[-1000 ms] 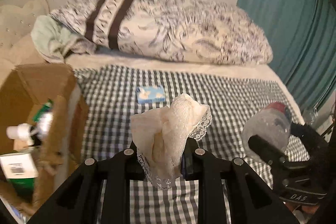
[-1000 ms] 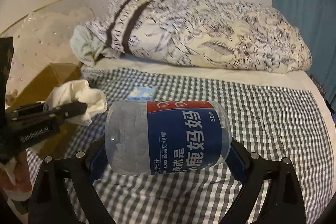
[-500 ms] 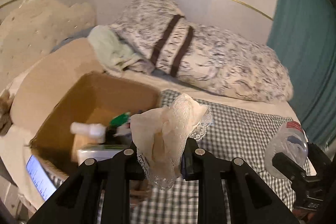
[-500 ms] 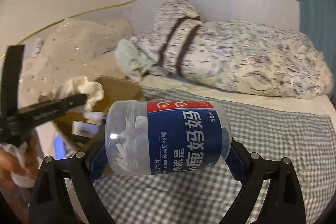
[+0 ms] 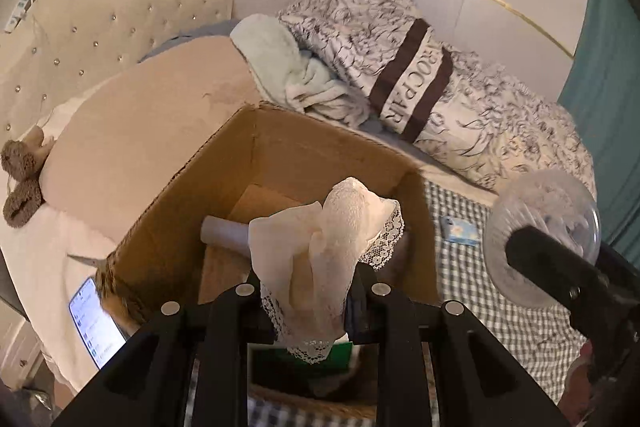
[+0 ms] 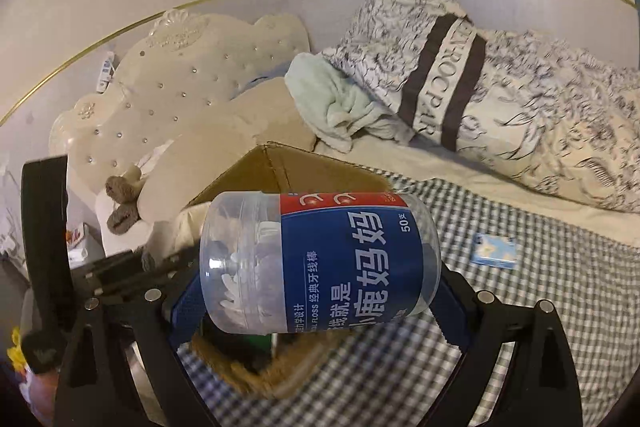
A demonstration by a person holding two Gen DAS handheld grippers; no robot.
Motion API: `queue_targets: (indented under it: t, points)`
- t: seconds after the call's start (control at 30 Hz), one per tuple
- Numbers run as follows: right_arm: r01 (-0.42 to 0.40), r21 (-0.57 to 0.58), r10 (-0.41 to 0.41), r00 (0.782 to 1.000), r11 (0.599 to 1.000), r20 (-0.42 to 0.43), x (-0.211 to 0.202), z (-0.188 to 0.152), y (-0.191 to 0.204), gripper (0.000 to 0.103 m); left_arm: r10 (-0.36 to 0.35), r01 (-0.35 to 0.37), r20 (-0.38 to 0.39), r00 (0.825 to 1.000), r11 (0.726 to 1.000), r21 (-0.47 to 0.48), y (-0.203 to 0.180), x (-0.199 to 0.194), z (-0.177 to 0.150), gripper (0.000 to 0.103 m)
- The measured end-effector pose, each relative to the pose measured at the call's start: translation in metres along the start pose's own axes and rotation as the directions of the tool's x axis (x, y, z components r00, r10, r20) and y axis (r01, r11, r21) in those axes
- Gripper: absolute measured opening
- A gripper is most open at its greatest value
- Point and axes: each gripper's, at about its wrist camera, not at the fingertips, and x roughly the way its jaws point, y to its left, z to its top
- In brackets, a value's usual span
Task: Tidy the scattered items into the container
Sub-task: 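Carry cloth and cotton-swab jar into the cardboard box and release both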
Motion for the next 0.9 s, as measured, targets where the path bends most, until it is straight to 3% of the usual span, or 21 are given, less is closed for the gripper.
queue_targets:
  t: [0.03, 0.1, 0.13, 0.17, 0.2, 0.27, 0.37, 0.67, 0.9]
  points:
    - [-0.023, 0.015, 0.023, 1.000, 1.000, 0.000, 0.009, 0.003, 0.000, 0.094, 0.000, 0.000, 0.000, 1.000, 1.000, 0.003, 0.002, 0.004, 0.001, 0.026]
    - [-0.066, 0.048, 0.066, 0.998, 0.997, 0.012, 0.022, 0.009, 0.000, 0.094, -0.022, 0.023, -0.029, 0.999, 1.000, 0.021, 0.005, 0.015, 0.001, 0.061]
    - [-0.079, 0.066, 0.078, 0.997, 0.995, 0.022, 0.027, 0.012, 0.000, 0.094, -0.023, 0.024, -0.041, 0.999, 0.999, 0.026, 0.005, 0.019, 0.001, 0.095]
    - [-0.079, 0.091, 0.076, 0.996, 0.993, 0.036, 0.031, 0.015, -0.001, 0.097, 0.002, 0.000, -0.048, 0.999, 0.999, 0.033, 0.005, 0.023, 0.000, 0.098]
    - [-0.064, 0.126, 0.059, 0.997, 0.990, 0.048, 0.035, 0.018, -0.003, 0.098, 0.043, -0.041, -0.039, 0.998, 0.998, 0.047, 0.004, 0.027, 0.000, 0.098]
    - [-0.080, 0.154, 0.067, 0.993, 0.985, 0.093, 0.035, 0.018, -0.010, 0.098, 0.059, -0.055, -0.055, 0.997, 0.996, 0.067, 0.003, 0.034, -0.002, 0.098]
    - [-0.058, 0.154, 0.031, 0.985, 0.986, 0.170, 0.028, 0.015, -0.019, 0.098, 0.005, -0.003, -0.062, 0.998, 1.000, 0.030, 0.003, 0.036, -0.004, 0.098]
    - [0.073, 0.168, -0.101, 0.981, 0.983, 0.163, 0.003, -0.005, -0.066, 0.098, 0.014, -0.012, -0.025, 1.000, 0.998, 0.069, -0.032, 0.027, -0.005, 0.098]
    - [0.121, 0.217, -0.160, 0.971, 0.969, 0.175, -0.047, -0.022, -0.108, 0.098, -0.003, 0.003, 0.004, 1.000, 0.994, 0.106, -0.077, 0.003, -0.007, 0.099]
